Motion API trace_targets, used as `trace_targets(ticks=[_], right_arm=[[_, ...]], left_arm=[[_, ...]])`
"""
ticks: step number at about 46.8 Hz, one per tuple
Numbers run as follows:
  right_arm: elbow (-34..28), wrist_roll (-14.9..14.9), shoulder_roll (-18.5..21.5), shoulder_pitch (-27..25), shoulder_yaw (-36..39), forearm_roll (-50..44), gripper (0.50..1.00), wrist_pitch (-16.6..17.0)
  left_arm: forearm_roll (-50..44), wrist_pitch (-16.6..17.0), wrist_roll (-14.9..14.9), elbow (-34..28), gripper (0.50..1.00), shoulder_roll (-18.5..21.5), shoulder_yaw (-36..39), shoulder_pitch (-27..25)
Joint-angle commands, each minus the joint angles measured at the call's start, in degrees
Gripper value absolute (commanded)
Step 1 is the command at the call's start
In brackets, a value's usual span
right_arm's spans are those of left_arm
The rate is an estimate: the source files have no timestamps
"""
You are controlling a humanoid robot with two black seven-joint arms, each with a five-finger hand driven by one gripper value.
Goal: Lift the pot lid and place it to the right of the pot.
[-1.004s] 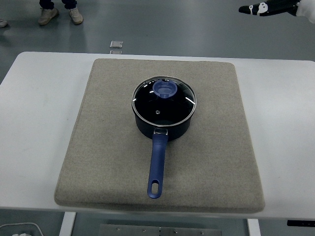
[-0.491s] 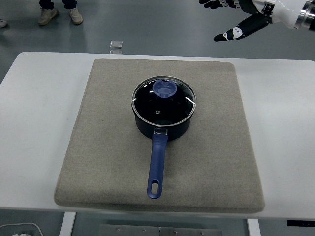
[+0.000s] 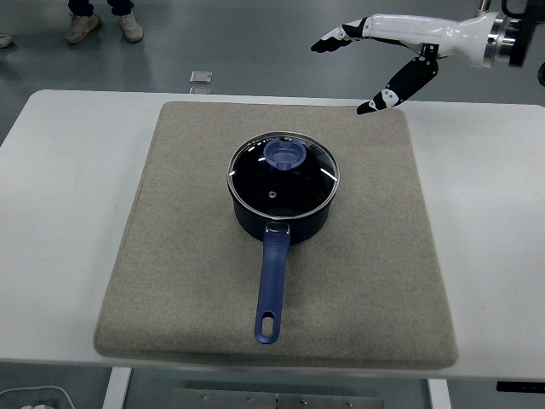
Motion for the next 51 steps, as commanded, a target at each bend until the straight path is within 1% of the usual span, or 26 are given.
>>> trace_targets(ticks=[1,7,17,21,29,35,40,51], right_arm=[[1.26,-0.01,0.01,0.48,0.04,-2.52,0.911,-1.00],[2.49,-0.01,0.01,1.53,-0.05,-5.95,0.911,-1.97],[7.94,-0.01,-0.43,1.88,-0.14,-9.90,0.911,-2.58],[9.17,-0.01,0.01,2.15,-0.49,-10.78,0.911,-3.72],[9.44,-0.01,0.63,1.97,-0.58,-13.25,0.911,-5.30],[9.88,-0.01,0.98,1.36,-0.58,-13.16,0.911,-8.47],[9.88,-0.01,2.12,0.57,-1.28,-13.42,0.911,-9.00],[9.79,-0.01,2.47,-1.81,-1.46,-14.12,0.911,-9.79]], left_arm=[[0.00,0.00,0.00,-0.02,1.000,0.00,-0.05,0.00],[0.00,0.00,0.00,-0.02,1.000,0.00,0.03,0.00],[0.00,0.00,0.00,-0.02,1.000,0.00,0.03,0.00],[0.00,0.00,0.00,-0.02,1.000,0.00,0.03,0.00],[0.00,0.00,0.00,-0.02,1.000,0.00,0.03,0.00],[0.00,0.00,0.00,-0.02,1.000,0.00,0.03,0.00],[0.00,-0.08,0.00,-0.02,1.000,0.00,0.03,0.00],[0.00,0.00,0.00,-0.02,1.000,0.00,0.03,0.00]])
